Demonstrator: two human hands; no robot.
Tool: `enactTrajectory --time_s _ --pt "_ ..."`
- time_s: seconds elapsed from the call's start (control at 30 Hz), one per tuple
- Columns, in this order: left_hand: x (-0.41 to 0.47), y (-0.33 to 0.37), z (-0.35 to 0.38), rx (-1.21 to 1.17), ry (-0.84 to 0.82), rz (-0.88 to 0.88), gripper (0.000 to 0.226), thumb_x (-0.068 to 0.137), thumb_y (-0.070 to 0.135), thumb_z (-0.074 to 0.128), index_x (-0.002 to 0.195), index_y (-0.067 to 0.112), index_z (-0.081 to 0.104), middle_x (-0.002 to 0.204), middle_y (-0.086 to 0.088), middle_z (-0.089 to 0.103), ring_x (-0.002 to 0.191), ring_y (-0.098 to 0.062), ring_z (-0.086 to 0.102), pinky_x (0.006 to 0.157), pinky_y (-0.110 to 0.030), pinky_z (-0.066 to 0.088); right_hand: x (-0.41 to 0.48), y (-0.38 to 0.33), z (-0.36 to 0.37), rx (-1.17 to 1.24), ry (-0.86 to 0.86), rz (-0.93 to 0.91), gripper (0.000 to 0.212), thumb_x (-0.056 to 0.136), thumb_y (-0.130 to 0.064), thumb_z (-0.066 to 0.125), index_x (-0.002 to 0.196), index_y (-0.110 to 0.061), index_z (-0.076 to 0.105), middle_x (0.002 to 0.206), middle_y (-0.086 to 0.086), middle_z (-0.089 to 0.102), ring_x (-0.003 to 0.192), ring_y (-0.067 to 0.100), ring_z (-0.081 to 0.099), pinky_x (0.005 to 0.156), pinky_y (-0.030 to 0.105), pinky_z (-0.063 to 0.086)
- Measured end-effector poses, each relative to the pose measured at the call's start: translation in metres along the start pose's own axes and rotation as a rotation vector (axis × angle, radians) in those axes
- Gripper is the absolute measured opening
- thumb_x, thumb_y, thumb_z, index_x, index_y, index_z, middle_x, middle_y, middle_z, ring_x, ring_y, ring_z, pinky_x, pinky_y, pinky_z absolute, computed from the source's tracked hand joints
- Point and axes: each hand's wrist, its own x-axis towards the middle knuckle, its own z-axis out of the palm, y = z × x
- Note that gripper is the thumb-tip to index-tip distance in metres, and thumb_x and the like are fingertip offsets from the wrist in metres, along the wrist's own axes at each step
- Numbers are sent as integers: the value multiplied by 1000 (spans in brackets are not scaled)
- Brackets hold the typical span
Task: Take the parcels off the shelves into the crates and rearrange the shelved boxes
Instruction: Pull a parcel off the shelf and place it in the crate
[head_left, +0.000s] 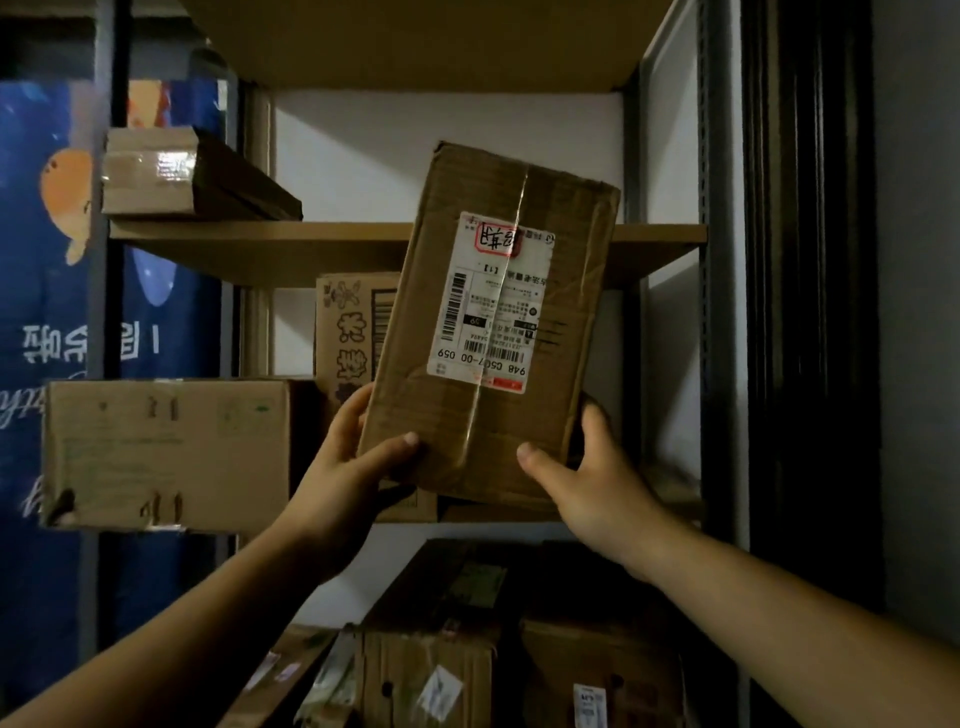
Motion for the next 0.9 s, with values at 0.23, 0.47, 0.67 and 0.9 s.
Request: enactTrajectory --time_s 0.23,0.47,0.67,0.9 --pt "-4 10 -19 59 47 -94 76 48 38 82 119 29 57 125 -12 54 111 -33 58 84 -49 53 2 -3 -4 4 95 55 88 87 -33 65 151 -29 6 150 -2 34 137 21 33 108 37 28" --pt "-16 29 -48 249 105 -146 81 37 57 83 111 37 57 119 -9 54 105 -31 56 68 -38 51 12 -7 -19 125 297 -62 92 84 -19 69 149 -34 6 149 -6 29 132 12 32 100 27 31" --pt "-21 31 -59 201 331 -27 79 66 37 77 135 22 42 122 -6 55 105 -22 60 72 -33 52 1 8 -12 137 337 -77 56 83 -14 69 129 -18 37 99 -13 54 89 -1 54 68 12 41" --pt "-42 21 -44 198 487 -42 49 87 38 60 131 22 48 114 0 59 102 -20 60 88 -43 50 -19 32 0 153 217 -15 53 89 -26 62 138 -19 43 122 -3 58 105 7 56 74 10 40"
